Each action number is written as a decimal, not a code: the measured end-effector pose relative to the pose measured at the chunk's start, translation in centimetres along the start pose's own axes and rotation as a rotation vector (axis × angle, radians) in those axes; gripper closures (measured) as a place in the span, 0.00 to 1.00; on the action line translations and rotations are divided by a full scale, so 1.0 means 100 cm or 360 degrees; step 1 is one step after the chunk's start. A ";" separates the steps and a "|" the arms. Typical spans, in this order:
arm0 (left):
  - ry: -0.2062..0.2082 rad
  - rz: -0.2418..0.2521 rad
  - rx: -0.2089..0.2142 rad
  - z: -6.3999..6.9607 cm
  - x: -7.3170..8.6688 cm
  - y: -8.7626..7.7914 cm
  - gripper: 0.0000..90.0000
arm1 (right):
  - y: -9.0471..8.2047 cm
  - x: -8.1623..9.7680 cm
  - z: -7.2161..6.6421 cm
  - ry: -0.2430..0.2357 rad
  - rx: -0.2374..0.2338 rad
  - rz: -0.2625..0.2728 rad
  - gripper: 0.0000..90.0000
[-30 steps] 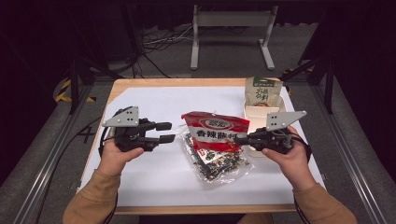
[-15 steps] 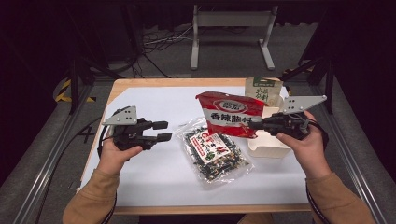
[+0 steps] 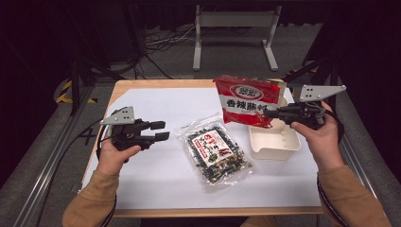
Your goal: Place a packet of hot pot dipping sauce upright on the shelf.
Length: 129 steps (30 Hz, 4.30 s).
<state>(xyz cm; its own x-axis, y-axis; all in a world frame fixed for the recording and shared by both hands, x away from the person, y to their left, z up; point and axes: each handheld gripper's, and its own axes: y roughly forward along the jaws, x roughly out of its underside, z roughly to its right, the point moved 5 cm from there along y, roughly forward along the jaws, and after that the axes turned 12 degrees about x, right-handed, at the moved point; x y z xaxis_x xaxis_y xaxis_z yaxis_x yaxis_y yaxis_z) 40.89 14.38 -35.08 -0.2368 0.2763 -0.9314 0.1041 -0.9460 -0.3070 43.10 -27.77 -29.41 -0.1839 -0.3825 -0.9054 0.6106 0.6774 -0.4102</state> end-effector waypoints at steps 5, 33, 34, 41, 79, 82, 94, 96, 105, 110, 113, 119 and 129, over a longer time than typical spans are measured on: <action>-0.0036 -0.0008 -0.0016 -0.002 0.003 -0.002 0.59 | -0.003 0.001 0.011 -0.0008 0.0042 0.0015 0.98; -0.0091 -0.0013 -0.0081 -0.011 0.015 -0.014 0.58 | -0.007 0.034 0.079 0.0135 0.0210 -0.0072 0.98; -0.0112 -0.0008 -0.0084 -0.010 0.016 -0.014 0.58 | -0.007 0.035 0.081 0.0141 0.0212 -0.0078 0.98; -0.0117 0.0001 -0.0095 -0.010 0.017 -0.018 0.58 | -0.001 0.045 0.091 0.0179 0.0213 -0.0134 0.98; -0.0155 0.0011 -0.0065 -0.012 0.020 -0.014 0.58 | 0.033 0.093 0.117 0.0113 0.0445 -0.0237 0.97; -0.0153 0.0014 -0.0063 -0.012 0.020 -0.014 0.58 | 0.033 0.097 0.117 0.0103 0.0462 -0.0266 0.97; -0.0145 0.0000 -0.0054 -0.012 0.020 -0.011 0.58 | 0.035 0.113 0.112 0.0052 0.0523 -0.0450 0.96; -0.0144 -0.0003 -0.0055 -0.013 0.020 -0.011 0.58 | 0.035 0.114 0.112 0.0057 0.0521 -0.0455 0.95; -0.0170 -0.0015 -0.0054 -0.015 0.022 -0.009 0.54 | 0.031 0.110 0.109 0.0130 0.0562 -0.0422 0.70; -0.0167 -0.0024 -0.0062 -0.017 0.022 -0.008 0.52 | 0.026 0.106 0.108 0.0140 0.0586 -0.0391 0.60; -0.0173 -0.0031 -0.0067 -0.018 0.021 -0.006 0.51 | 0.020 0.103 0.107 0.0157 0.0622 -0.0370 0.53; -0.0180 -0.0051 -0.0113 -0.025 0.021 -0.001 0.47 | 0.002 0.103 0.106 0.0193 0.0658 -0.0336 0.51; -0.0188 -0.0106 -0.0165 -0.034 0.019 0.010 0.44 | -0.020 0.099 0.084 0.0176 0.0658 -0.0330 0.51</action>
<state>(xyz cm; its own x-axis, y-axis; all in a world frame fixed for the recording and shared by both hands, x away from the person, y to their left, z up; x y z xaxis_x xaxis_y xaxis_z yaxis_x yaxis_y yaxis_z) 43.85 14.51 -37.81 -0.3579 0.3101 -0.8808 0.1821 -0.9020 -0.3915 46.52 -38.18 -36.61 -0.4017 -0.3990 -0.8243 0.8034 0.2785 -0.5263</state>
